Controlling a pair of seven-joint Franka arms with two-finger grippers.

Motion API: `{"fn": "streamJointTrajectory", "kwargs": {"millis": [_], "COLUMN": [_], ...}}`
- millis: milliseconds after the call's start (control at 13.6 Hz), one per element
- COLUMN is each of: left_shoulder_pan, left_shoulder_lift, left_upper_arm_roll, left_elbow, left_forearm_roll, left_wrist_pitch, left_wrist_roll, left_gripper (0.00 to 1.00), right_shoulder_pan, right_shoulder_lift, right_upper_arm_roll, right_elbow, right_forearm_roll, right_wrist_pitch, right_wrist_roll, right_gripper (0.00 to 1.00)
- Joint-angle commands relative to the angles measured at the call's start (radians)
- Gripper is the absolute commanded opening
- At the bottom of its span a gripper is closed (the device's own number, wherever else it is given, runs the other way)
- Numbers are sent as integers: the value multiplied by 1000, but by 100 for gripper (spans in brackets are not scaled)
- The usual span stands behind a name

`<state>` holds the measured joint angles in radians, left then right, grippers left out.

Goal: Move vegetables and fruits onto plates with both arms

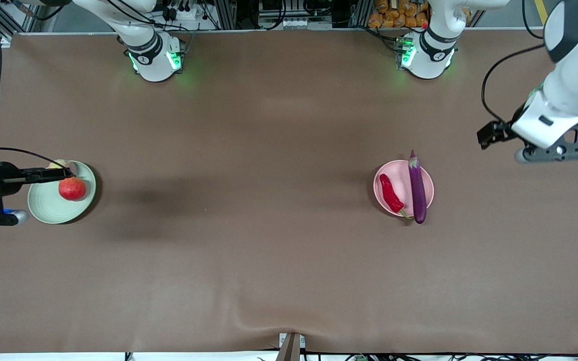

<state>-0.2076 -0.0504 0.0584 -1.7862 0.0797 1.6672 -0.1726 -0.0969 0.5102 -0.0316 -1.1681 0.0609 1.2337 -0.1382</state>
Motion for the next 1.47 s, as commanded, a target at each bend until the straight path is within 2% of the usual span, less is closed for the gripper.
{"fn": "streamJointTrajectory", "kwargs": {"millis": [0, 147, 294, 661, 808, 955, 1029, 1176, 1249, 1396], "left_shoulder_pan": [46, 170, 163, 132, 146, 149, 172, 198, 197, 195], "left_shoulder_lift": [-57, -60, -43, -43, -46, -13, -9, 3, 9, 9], "left_upper_arm_roll": [-41, -153, -154, -152, -143, -121, -120, -124, -126, -129], "left_elbow": [-4, 37, 99, 133, 130, 137, 158, 194, 191, 202], "left_forearm_roll": [-63, -78, -72, -66, -64, -72, -77, -78, -74, -77], "left_wrist_pitch": [-58, -127, -182, -242, -300, -284, -273, -259, -232, -227], "left_wrist_roll": [60, 160, 165, 148, 176, 165, 153, 121, 119, 117], "left_gripper": [100, 100, 100, 100, 100, 100, 100, 100, 100, 100], "right_shoulder_pan": [0, -3, 6, 15, 93, 86, 80, 79, 79, 69], "right_shoulder_lift": [7, -56, -165, -231, -295, -373, -431, -572, -599, -590], "right_upper_arm_roll": [42, 48, 53, 42, 32, 35, 35, 32, 26, 16], "right_elbow": [135, 185, 180, 176, 99, -22, -97, -311, -352, -329], "right_forearm_roll": [-3, 6, 49, 39, 7, -19, -19, -24, -18, -21], "right_wrist_pitch": [-34, -89, -112, -184, -178, -134, -116, 48, 78, 78], "right_wrist_roll": [-9, -9, -6, -1, 47, 91, 89, 86, 66, -54], "right_gripper": [100, 100, 100, 100, 100, 100, 100, 100, 100, 100]}}
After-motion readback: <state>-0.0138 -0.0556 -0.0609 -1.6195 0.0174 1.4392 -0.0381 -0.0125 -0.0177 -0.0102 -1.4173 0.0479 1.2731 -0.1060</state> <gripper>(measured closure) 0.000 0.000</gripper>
